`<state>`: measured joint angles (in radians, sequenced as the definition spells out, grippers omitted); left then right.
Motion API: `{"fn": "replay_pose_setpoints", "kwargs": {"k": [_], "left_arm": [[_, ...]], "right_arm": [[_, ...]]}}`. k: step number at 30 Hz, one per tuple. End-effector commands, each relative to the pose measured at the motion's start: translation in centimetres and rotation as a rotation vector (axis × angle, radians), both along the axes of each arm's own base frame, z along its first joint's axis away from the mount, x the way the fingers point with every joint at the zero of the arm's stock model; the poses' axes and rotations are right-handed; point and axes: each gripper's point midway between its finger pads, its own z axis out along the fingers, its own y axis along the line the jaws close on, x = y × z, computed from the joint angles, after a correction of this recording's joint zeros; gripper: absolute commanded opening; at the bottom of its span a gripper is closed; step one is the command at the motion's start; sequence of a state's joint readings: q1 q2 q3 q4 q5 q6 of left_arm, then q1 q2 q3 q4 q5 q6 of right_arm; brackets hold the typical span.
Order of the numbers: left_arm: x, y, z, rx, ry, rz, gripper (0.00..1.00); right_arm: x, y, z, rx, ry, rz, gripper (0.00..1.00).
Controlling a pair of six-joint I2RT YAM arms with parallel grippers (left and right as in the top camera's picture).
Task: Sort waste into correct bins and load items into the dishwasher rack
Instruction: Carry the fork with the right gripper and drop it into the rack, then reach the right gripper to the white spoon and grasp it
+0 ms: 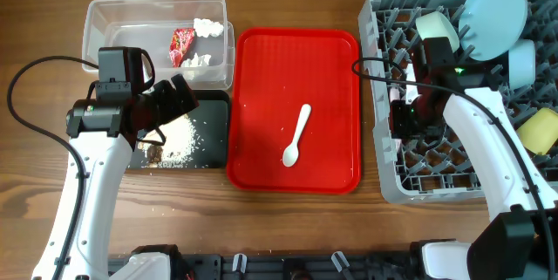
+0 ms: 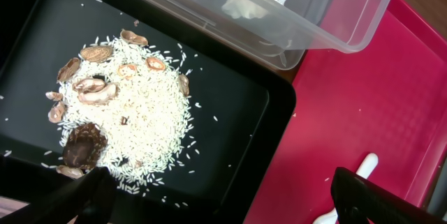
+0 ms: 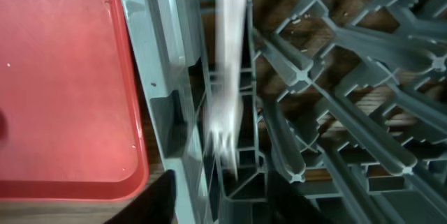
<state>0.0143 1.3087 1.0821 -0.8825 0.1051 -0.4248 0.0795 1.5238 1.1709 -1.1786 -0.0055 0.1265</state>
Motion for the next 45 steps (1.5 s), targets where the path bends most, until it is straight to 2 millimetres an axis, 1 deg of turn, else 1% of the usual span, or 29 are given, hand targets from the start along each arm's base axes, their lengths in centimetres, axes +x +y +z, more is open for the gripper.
{"fn": "replay_pose_setpoints", "kwargs": {"k": [1,5,7,8,10,11,13,14,16,18,21,23,24,26,27,30,33,36,40,45], "left_arm": [[0.3,0.1,0.7,-0.002,-0.023,0.007,1.0],[0.3,0.1,0.7,-0.002,-0.023,0.007,1.0],[0.3,0.1,0.7,-0.002,-0.023,0.007,1.0],[0.3,0.1,0.7,-0.002,-0.023,0.007,1.0],[0.3,0.1,0.7,-0.002,-0.023,0.007,1.0],[0.3,0.1,0.7,-0.002,-0.023,0.007,1.0],[0.3,0.1,0.7,-0.002,-0.023,0.007,1.0],[0.3,0.1,0.7,-0.002,-0.023,0.007,1.0],[0.3,0.1,0.7,-0.002,-0.023,0.007,1.0],[0.3,0.1,0.7,-0.002,-0.023,0.007,1.0],[0.3,0.1,0.7,-0.002,-0.024,0.007,1.0],[0.3,0.1,0.7,-0.002,-0.024,0.007,1.0],[0.3,0.1,0.7,-0.002,-0.024,0.007,1.0],[0.3,0.1,0.7,-0.002,-0.024,0.007,1.0],[0.3,0.1,0.7,-0.002,-0.024,0.007,1.0],[0.3,0.1,0.7,-0.002,-0.023,0.007,1.0],[0.3,0.1,0.7,-0.002,-0.023,0.007,1.0],[0.3,0.1,0.7,-0.002,-0.023,0.007,1.0],[0.3,0.1,0.7,-0.002,-0.023,0.007,1.0],[0.3,0.1,0.7,-0.002,-0.023,0.007,1.0]], "right_arm": [[-0.2,-0.6,-0.1,-0.03,0.003,-0.011,0.45],[0.3,-0.5,0.1,-0.027,-0.018,-0.011,0.45],[1.4,0.0,1.3,0.001,-0.064,-0.009,0.45],[2.0,0.7,2.0,0.038,-0.091,-0.005,0.46],[3.5,2.4,3.9,0.136,-0.163,0.008,0.48],[4.4,3.7,5.2,0.206,-0.211,0.026,0.49],[5.6,6.2,7.1,0.306,-0.296,0.079,0.49],[5.9,7.1,7.6,0.331,-0.325,0.104,0.5],[6.1,9.2,7.9,0.351,-0.349,0.163,0.5],[5.7,11.7,7.5,0.362,-0.338,0.23,0.51],[5.0,13.8,6.1,0.335,-0.289,0.235,0.51],[4.4,14.9,4.5,0.304,-0.238,0.211,0.52],[4.0,15.4,3.6,0.298,-0.207,0.196,0.56],[3.1,16.7,1.7,0.29,-0.138,0.174,0.56],[2.3,17.6,-0.1,0.274,-0.066,0.139,0.56],[0.8,18.8,-2.7,0.236,0.028,0.134,0.56],[-0.7,19.9,-5.3,0.196,0.106,0.166,0.56],[-1.5,20.6,-7.1,0.165,0.151,0.18,0.56],[-1.5,20.9,-9.5,0.135,0.174,0.162,0.57],[-1.5,19.9,-11.6,0.066,0.2,0.155,0.56]]}}
